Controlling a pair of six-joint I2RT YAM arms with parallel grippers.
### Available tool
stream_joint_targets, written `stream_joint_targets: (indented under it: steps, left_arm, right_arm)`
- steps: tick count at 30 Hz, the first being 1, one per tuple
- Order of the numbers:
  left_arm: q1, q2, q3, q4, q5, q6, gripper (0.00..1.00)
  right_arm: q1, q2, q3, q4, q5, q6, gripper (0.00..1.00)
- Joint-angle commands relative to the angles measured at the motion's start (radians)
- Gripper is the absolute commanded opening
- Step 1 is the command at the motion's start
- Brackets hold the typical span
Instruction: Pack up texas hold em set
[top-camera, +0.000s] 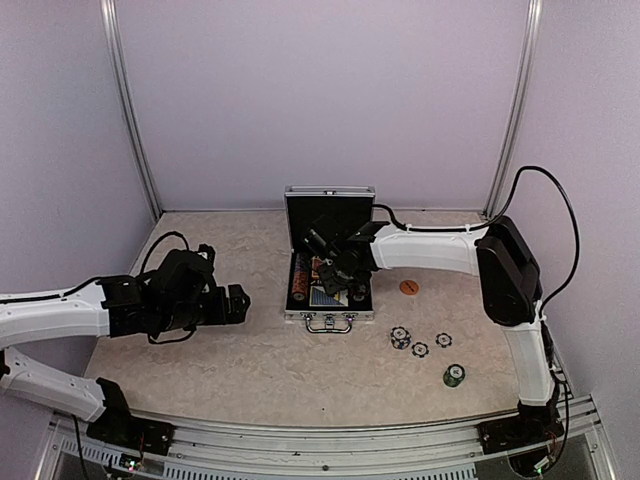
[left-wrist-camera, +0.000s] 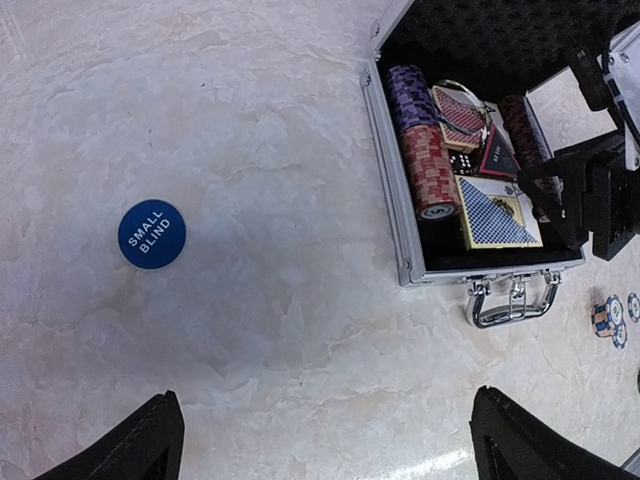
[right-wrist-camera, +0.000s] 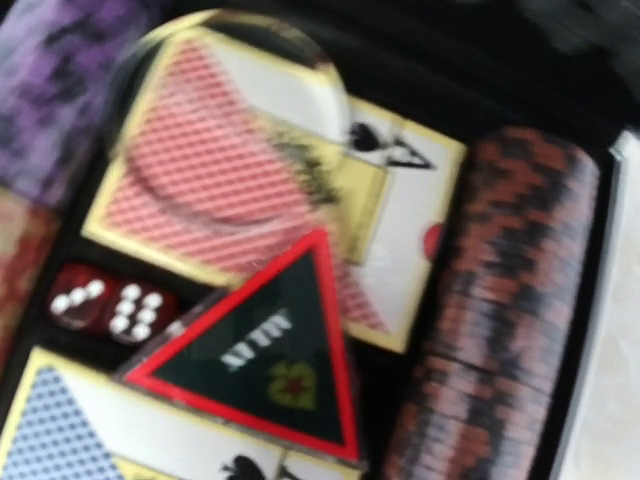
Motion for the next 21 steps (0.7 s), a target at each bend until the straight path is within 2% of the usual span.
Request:
stream_joint_targets:
  steps: [1,9,21]
  left_arm:
    - [0.006,-0.022,-0.020,-0.001,-0.006,-0.019,0.99]
    - [0.003,-0.042,-0.024,-0.015,-0.007,-0.035,0.99]
    - [0.001,-0.044,-0.025,-0.027,-0.012,-0.040,0.99]
  right_arm:
    - [0.007,-0.066,-0.036,0.107,-0.060,-0.195,0.55]
    - [0.003,-0.020,-0.009,0.149,-0.107,-0.331,0.58]
    - [-0.020,0.048,0.025,0.143,-0.168,-0.379,0.59]
